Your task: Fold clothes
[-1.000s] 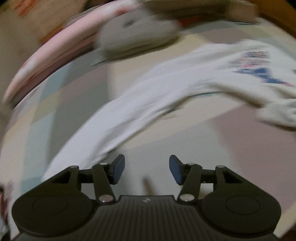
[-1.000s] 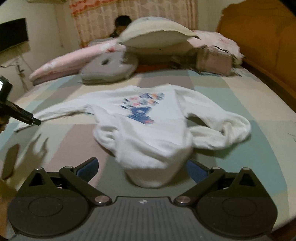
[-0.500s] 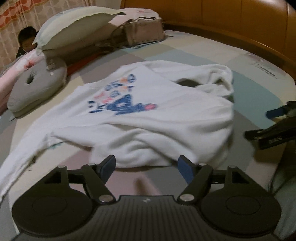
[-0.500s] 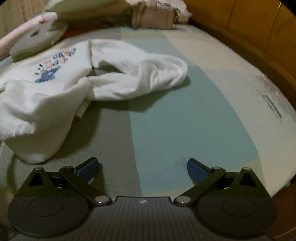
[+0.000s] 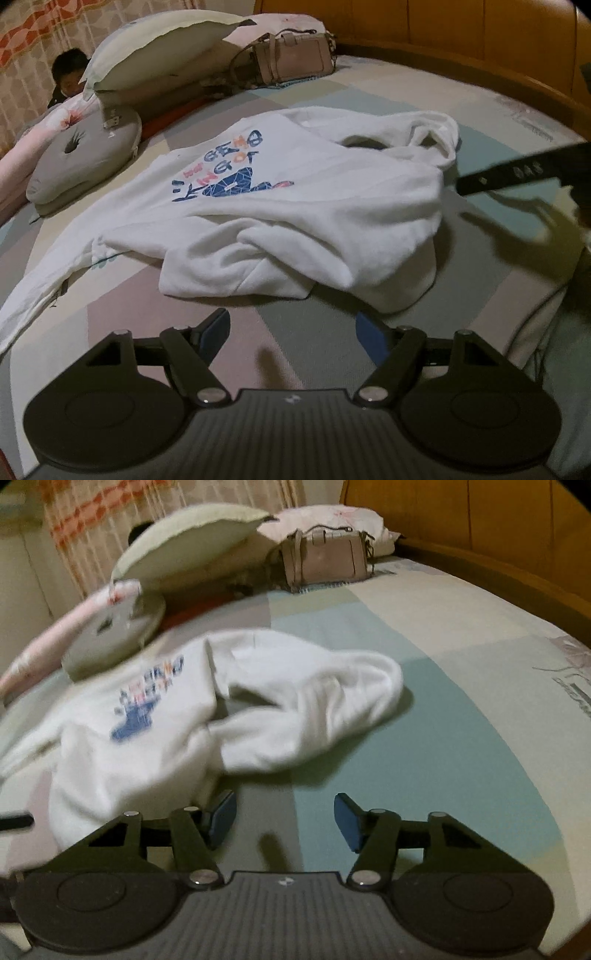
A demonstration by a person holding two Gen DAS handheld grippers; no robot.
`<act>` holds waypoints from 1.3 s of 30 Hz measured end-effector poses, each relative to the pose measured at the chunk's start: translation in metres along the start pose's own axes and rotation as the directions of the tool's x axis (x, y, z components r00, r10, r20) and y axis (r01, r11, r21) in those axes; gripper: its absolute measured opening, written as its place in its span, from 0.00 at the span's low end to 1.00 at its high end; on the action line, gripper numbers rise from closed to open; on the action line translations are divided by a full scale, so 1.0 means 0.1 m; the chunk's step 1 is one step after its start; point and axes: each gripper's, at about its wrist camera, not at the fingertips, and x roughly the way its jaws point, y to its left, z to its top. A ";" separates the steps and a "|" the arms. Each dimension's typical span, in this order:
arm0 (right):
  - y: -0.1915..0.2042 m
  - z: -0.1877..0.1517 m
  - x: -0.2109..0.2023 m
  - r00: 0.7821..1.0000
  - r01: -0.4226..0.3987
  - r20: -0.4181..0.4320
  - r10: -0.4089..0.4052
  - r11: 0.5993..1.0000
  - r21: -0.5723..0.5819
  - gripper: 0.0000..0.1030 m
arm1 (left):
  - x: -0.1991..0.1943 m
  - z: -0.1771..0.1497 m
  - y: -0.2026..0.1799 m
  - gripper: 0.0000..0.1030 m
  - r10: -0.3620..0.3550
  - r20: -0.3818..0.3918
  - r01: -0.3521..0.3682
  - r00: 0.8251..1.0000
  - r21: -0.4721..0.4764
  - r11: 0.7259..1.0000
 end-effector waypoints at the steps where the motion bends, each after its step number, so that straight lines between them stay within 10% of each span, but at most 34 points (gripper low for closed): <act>1: -0.02 0.03 0.07 1.000 -0.002 0.001 0.002 1.000 0.027 0.60 | 0.00 -0.01 0.01 0.74 0.001 0.002 -0.001 1.000 -0.003 1.000; 6: -0.12 0.17 0.42 1.000 -0.008 0.003 0.008 0.985 0.170 0.54 | 0.06 -0.03 0.04 0.74 -0.005 -0.004 0.005 1.000 0.001 1.000; 10: -0.14 0.21 0.50 1.000 -0.004 0.013 0.001 0.981 0.195 0.12 | 0.10 -0.06 0.08 0.74 -0.020 -0.013 0.020 1.000 -0.015 1.000; 20: -0.25 0.44 0.19 0.988 0.133 0.075 -0.137 0.989 0.057 0.08 | 0.04 -0.08 0.12 0.74 -0.024 0.004 0.024 1.000 -0.021 0.999; 29: -0.64 0.71 -0.09 0.930 0.345 0.122 -0.347 0.938 0.034 0.08 | -0.06 -0.09 0.14 0.74 -0.024 0.025 0.025 0.999 -0.028 0.999; 39: 0.14 0.90 0.08 0.975 0.169 0.162 -0.152 0.981 -0.099 0.08 | -0.06 -0.12 0.18 0.74 -0.027 0.021 0.028 0.999 -0.033 0.999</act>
